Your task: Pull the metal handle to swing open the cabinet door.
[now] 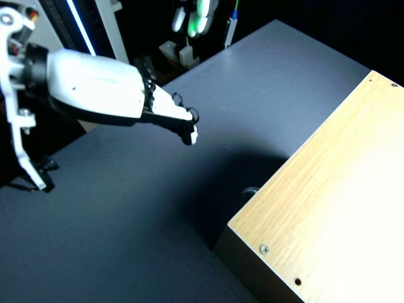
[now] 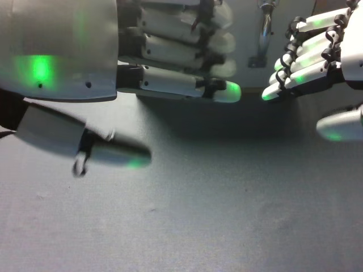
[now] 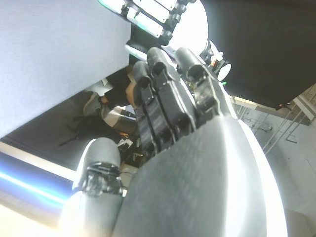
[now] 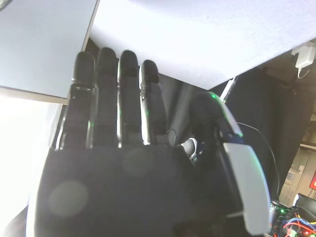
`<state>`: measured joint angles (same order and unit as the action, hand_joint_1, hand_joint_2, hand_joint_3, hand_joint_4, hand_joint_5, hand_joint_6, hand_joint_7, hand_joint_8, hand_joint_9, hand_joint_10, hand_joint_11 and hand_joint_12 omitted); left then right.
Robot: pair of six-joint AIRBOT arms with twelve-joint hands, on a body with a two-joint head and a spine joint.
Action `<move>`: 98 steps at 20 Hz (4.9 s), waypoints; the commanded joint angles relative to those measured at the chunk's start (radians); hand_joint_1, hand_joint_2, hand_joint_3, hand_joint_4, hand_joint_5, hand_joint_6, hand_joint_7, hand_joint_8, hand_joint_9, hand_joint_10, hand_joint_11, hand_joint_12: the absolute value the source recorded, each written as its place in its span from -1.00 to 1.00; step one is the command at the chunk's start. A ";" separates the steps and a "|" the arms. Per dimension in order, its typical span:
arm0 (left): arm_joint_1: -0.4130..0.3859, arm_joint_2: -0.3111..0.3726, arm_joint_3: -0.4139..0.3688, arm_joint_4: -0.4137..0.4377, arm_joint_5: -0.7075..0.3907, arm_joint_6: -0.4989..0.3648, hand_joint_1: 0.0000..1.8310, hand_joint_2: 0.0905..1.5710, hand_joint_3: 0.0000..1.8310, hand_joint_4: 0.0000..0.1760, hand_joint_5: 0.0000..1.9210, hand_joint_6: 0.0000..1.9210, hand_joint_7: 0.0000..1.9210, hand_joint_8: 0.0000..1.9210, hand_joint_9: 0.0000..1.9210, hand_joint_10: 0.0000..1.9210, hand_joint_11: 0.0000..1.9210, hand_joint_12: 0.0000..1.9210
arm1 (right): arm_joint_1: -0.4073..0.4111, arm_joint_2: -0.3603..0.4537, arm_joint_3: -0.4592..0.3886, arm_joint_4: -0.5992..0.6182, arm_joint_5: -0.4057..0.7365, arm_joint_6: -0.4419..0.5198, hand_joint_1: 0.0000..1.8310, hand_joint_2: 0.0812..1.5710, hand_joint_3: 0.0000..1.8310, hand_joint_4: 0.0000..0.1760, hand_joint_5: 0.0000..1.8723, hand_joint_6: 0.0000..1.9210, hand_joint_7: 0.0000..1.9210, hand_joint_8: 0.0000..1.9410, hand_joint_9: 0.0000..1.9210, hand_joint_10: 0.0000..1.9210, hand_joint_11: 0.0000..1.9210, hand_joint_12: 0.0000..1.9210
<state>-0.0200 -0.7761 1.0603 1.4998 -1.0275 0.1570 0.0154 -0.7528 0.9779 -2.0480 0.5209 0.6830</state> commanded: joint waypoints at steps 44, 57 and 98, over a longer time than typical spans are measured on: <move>-0.008 0.007 0.001 -0.100 -0.024 0.008 -1.00 0.62 -1.00 -1.00 -0.69 -1.00 -0.68 -1.00 -0.72 -1.00 -1.00 -0.39 | -0.133 -0.048 0.030 0.181 -0.568 0.099 -1.00 0.70 -1.00 -1.00 -0.65 -1.00 -0.64 -1.00 -0.67 -1.00 -1.00 -0.11; -0.008 0.007 0.001 -0.100 -0.024 0.008 -1.00 0.62 -1.00 -1.00 -0.70 -1.00 -0.69 -1.00 -0.72 -1.00 -1.00 -0.38 | -0.149 -0.044 0.082 0.555 -0.441 0.099 -1.00 0.70 -1.00 -1.00 -0.65 -1.00 -0.66 -1.00 -0.69 -1.00 -1.00 -0.15; -0.008 0.007 0.001 -0.100 -0.024 0.008 -1.00 0.63 -1.00 -1.00 -0.71 -0.99 -0.68 -1.00 -0.71 -1.00 -1.00 -0.37 | -0.061 0.034 -0.087 1.345 -1.003 0.099 -1.00 0.71 -1.00 -1.00 -0.64 -0.99 -0.65 -1.00 -0.68 -0.99 -1.00 -0.11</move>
<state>-0.0200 -0.7761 1.0603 1.4998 -1.0264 0.1570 -0.0605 -0.7269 0.8864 -0.6727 -0.5304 0.7742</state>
